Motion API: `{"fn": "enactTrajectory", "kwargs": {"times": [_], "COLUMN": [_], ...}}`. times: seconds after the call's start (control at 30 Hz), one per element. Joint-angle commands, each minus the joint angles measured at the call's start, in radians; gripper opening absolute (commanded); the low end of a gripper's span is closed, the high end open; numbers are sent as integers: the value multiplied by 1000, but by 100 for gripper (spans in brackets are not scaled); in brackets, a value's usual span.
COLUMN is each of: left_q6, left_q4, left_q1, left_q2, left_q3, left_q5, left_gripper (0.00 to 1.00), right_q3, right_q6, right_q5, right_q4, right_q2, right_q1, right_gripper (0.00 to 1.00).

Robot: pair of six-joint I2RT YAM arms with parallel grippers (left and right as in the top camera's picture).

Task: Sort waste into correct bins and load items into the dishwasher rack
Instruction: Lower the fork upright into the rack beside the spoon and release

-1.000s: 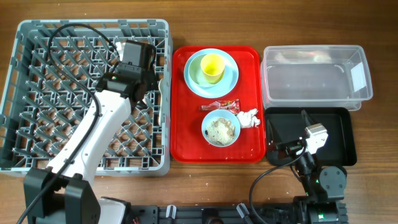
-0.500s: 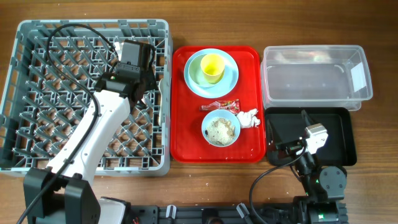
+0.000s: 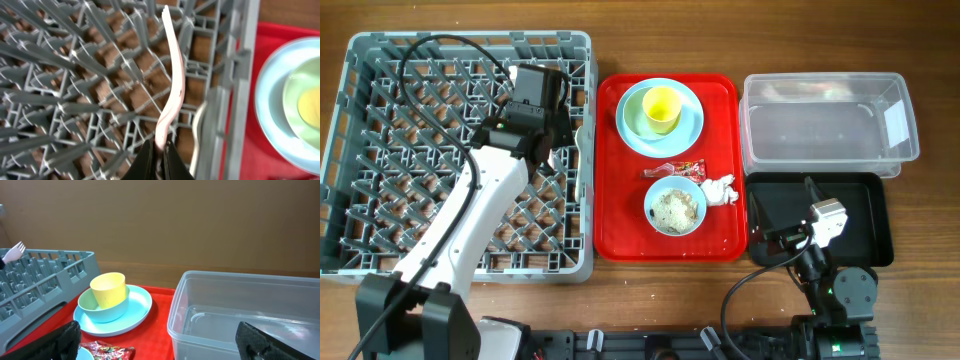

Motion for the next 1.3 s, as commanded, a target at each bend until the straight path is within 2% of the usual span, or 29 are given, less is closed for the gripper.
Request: {"fn": "enactTrajectory", "kwargs": {"times": [0.0,0.7,0.87,0.97,1.03,1.17,1.27], "left_q6": [24,21,21,21,21,12,7], "left_q4": [-42,-62,-61,-47,-39,-40,-38], "left_q1": [3,3,3,3,3,2,0], "left_q2": [-23,89,89,89,82,38,-24], "left_q3": [10,-26,-26,-25,-21,14,26], "left_q5": [113,166,163,154,154,176,307], "left_gripper": [4,6,29,37,38,33,33], "right_q3": [-1,-1,-1,-1,-1,-1,-1], "right_q6": [-3,-3,-3,-3,-3,-3,-3], "right_q5": [-2,-2,-2,-2,-2,-2,-2], "right_q4": [6,6,6,6,6,6,6], "right_q2": [5,5,5,5,5,5,5], "right_q1": [6,6,6,6,6,6,6], "right_gripper": [100,100,100,100,100,100,100]}}
